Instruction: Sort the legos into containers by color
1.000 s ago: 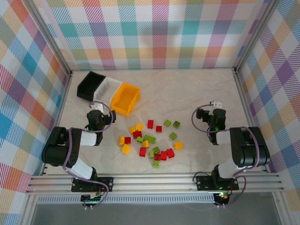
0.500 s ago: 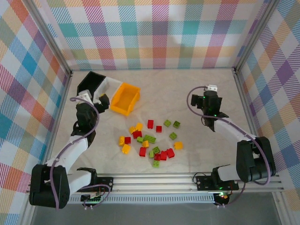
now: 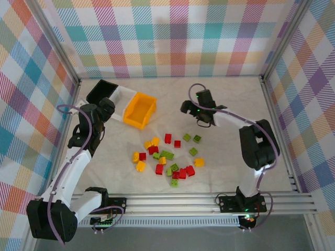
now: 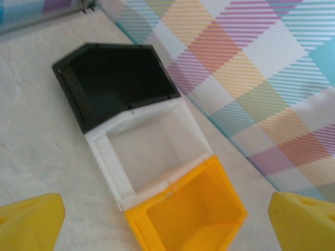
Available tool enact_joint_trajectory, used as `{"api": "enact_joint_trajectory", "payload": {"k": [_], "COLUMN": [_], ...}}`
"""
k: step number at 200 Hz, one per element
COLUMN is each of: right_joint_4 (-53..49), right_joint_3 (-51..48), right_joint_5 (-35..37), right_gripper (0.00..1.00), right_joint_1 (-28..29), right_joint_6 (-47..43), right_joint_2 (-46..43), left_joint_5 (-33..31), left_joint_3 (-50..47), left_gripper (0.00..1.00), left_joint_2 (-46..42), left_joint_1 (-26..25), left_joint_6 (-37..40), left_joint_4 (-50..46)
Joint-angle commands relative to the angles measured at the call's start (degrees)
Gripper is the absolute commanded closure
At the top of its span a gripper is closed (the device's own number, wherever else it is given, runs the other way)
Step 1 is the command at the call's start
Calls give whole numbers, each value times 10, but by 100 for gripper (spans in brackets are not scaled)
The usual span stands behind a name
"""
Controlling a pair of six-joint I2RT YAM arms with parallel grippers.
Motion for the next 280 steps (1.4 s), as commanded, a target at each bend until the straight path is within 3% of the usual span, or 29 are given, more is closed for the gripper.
{"api": "enact_joint_trajectory", "payload": {"k": [1,40,72,132,280], "right_joint_4": [-12,-28,-48,-165,-271], "right_joint_3": [69,215,313,471,536], "right_joint_5": [-54,-49,-39,-42,49], "right_gripper": [0,1,2,20,72], "right_joint_1": [46,105,127,139,147], "right_joint_6": [84,109,116,118,54], "right_joint_2": [50,157,222,329,345], "left_joint_5": [64,137,148,153,156], "left_joint_3": [17,-29,-40,-44,-27], "left_gripper": [0,0,0,0,0], "left_joint_2": [-8,-38,-64,-97,-100], "left_joint_1": [5,0,-6,-7,-8], "left_joint_6": [-42,-81,-74,-56,-41], "left_joint_4": [-63,-47,-63,-84,-112]}}
